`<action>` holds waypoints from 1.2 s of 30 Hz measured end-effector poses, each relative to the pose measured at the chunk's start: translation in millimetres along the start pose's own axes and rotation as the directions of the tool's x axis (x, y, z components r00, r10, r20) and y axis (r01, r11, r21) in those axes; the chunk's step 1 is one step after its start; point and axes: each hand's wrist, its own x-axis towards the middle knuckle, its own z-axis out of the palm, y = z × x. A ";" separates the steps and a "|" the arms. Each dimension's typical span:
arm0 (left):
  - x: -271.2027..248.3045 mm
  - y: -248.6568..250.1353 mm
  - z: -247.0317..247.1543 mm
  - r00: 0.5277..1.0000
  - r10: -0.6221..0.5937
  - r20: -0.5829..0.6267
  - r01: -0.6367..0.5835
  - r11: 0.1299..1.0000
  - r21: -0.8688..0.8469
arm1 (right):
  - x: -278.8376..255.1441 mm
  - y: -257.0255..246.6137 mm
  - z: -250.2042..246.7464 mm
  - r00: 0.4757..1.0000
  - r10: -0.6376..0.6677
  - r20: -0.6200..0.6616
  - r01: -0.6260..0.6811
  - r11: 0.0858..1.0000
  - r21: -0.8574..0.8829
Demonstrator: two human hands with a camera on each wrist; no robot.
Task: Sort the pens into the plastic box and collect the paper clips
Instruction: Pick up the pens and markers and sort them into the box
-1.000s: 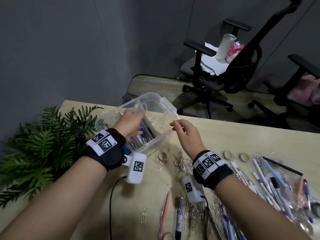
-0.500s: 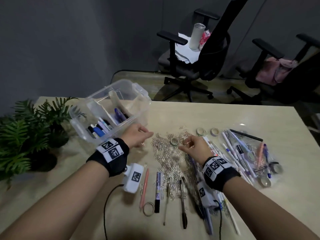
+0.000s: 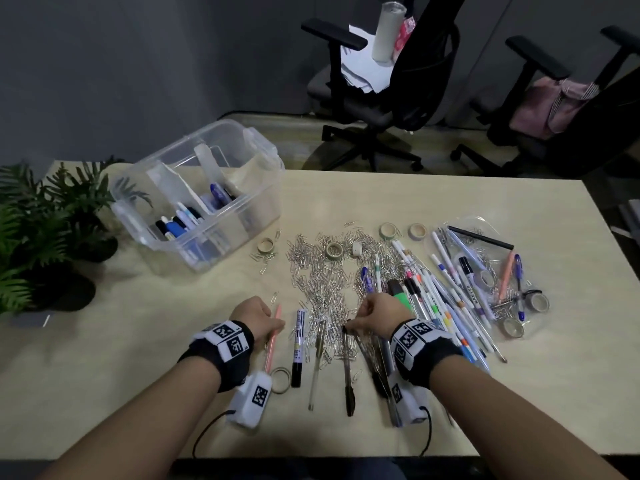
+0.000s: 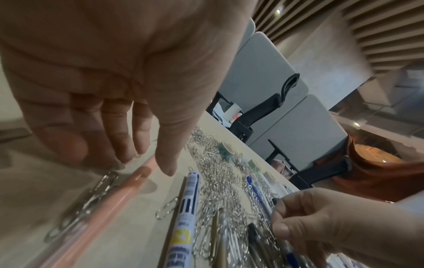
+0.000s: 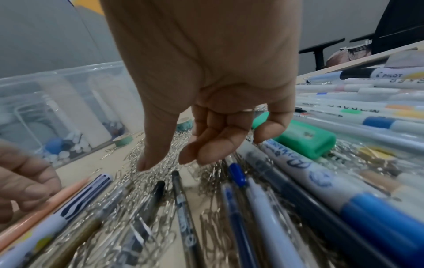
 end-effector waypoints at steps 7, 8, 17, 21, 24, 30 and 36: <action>1.6 0.6 13.2 0.999 0.034 -0.014 -0.033 0.998 0.056 | -5.5 1.3 19.9 0.998 0.053 0.018 -0.046 0.967 -0.249; 2.7 1.9 14.4 0.999 0.033 -0.013 -0.032 0.997 0.067 | -5.6 -0.1 22.2 0.999 0.046 0.012 -0.041 0.956 -0.290; 5.1 24.0 -0.1 0.998 0.063 -0.025 -0.064 0.997 -0.038 | 7.8 -5.2 11.8 0.991 0.004 -0.131 -0.024 0.989 -0.149; 4.9 27.2 2.2 0.992 0.115 -0.044 -0.123 0.943 -0.309 | 4.4 3.2 6.0 0.995 0.023 -0.100 -0.041 0.983 -0.180; 5.8 28.3 14.4 0.996 0.076 -0.035 -0.084 0.939 -0.334 | 1.1 5.3 10.0 0.999 0.042 -0.022 -0.046 0.956 -0.291; 1.4 31.6 38.4 0.998 0.032 0.048 -0.022 0.981 -0.195 | 11.4 -2.8 15.6 0.998 0.035 -0.046 -0.047 0.952 -0.302; -0.1 38.1 37.1 0.994 0.096 0.046 -0.097 0.994 0.039 | 22.7 -13.8 12.1 0.998 -0.011 -0.058 -0.003 0.970 -0.244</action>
